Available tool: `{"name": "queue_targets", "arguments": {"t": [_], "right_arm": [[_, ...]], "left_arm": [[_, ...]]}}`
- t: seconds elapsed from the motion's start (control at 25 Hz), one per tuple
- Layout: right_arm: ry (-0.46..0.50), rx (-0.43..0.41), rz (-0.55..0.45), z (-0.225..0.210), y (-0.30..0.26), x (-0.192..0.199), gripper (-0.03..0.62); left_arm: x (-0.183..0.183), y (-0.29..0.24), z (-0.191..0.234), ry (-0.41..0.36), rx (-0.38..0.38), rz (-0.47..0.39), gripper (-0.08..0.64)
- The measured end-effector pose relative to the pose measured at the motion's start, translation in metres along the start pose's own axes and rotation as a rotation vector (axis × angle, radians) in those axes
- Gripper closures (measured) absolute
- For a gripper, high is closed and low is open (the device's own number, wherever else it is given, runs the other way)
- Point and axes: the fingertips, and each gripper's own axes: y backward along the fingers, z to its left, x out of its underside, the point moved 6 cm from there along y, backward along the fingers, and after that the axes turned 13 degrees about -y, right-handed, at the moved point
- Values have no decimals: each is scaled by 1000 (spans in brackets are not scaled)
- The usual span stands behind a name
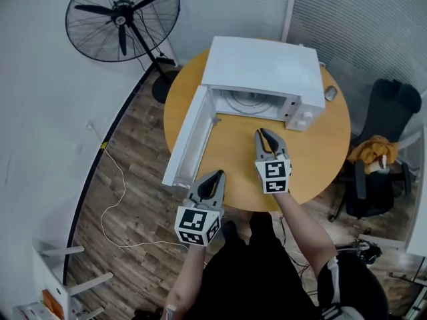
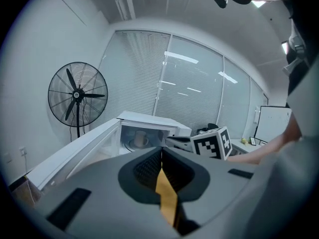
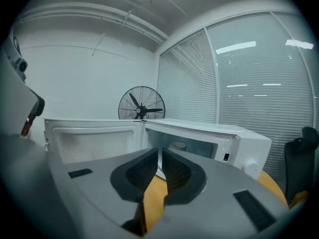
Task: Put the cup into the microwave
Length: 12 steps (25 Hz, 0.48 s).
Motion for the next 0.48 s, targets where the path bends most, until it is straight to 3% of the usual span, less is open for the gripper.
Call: {"name": "queue_targets", "arguments": {"t": [0.16, 0.48], "right_arm": [[-38, 4, 12, 21, 37, -2, 578], [-134, -71, 37, 58, 101, -13, 581]], "left_arm": [[1, 16, -3, -5, 54, -34, 561], [2, 36, -21, -20, 160, -64, 561]]}}
